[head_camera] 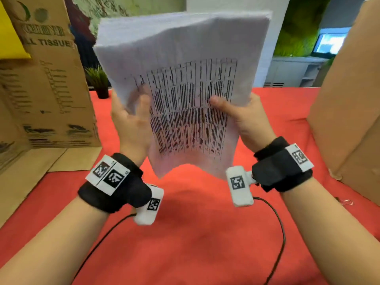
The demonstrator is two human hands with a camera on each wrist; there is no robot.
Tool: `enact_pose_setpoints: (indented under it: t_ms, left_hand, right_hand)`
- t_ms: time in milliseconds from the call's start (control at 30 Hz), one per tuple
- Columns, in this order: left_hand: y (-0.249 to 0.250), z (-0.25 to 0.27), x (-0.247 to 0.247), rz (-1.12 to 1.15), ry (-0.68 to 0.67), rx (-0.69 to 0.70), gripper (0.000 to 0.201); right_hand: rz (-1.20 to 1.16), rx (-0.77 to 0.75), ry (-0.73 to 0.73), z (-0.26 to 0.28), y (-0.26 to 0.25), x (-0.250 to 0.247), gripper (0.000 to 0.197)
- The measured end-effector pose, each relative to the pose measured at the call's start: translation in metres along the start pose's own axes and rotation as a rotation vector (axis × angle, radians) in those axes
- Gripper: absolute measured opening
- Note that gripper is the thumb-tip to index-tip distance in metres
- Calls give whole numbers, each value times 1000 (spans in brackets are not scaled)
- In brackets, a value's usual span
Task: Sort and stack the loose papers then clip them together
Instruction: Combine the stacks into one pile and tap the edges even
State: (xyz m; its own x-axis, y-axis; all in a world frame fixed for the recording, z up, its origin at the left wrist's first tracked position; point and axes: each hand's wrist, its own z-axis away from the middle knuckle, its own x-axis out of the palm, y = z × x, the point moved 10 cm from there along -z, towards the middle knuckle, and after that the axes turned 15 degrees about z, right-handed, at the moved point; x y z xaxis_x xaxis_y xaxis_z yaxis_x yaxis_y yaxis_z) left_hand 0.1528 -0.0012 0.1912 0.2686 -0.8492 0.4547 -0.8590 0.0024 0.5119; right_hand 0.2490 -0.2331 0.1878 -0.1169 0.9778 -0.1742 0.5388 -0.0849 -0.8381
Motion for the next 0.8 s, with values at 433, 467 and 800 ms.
enact_pose_setpoints:
  t_ms: [433,467,800]
  left_hand:
    - [-123,39,-30,-104,-256,-780,28]
    - [-137,59,-44,-141,-193,-881,44]
    - [-193,162,-95,-319,-195,-1309,51]
  right_hand:
    - [89,420,-231,39,108,-1,28]
    - [214,460,-219,43,122,-17,32]
    - [1431,1160,-174,164,224,-304,40]
